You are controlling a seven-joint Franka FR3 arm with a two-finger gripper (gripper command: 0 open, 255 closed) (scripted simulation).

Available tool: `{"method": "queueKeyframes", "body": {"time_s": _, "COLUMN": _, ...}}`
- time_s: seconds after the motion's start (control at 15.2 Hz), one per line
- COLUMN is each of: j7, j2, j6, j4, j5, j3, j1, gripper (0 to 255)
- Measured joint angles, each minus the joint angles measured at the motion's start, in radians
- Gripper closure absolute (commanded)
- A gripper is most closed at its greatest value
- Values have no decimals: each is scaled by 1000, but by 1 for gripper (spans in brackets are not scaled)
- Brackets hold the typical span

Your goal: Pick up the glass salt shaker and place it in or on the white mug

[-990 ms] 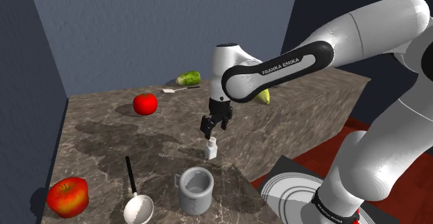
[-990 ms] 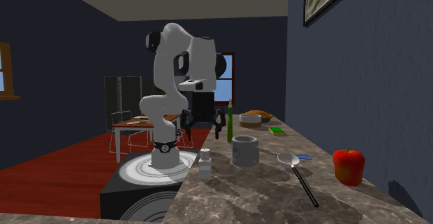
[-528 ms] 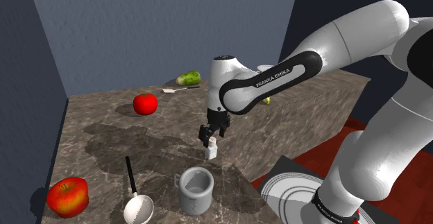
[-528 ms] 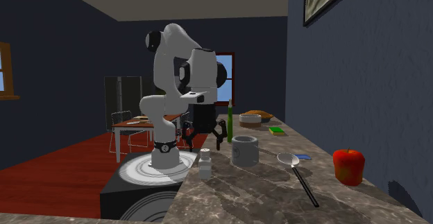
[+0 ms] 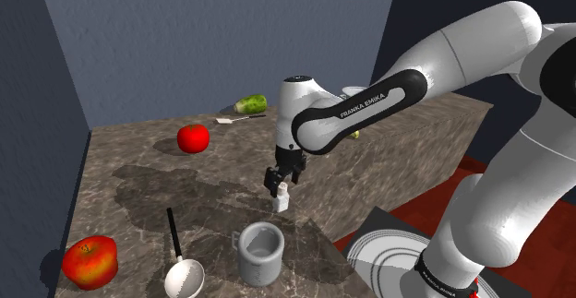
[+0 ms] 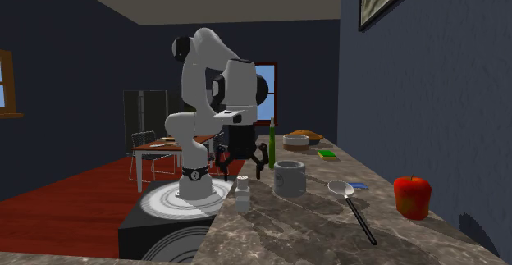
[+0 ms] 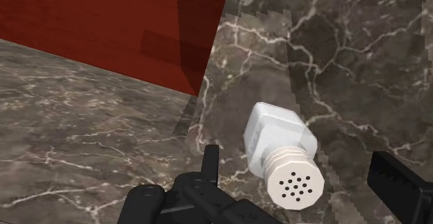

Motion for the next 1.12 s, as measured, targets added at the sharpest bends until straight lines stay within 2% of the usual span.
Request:
{"method": "queueKeyframes", "body": {"time_s": 0.66, "j7": 0, "j2": 0, "j6": 0, "j4": 0, "j5": 0, "j3": 0, "j1": 0, "gripper": 255}}
{"method": "queueKeyframes", "body": {"time_s": 1.12, "j7": -7, "j2": -45, "j6": -87, "j4": 44, "j5": 9, "j3": -5, "j1": 2, "gripper": 255}}
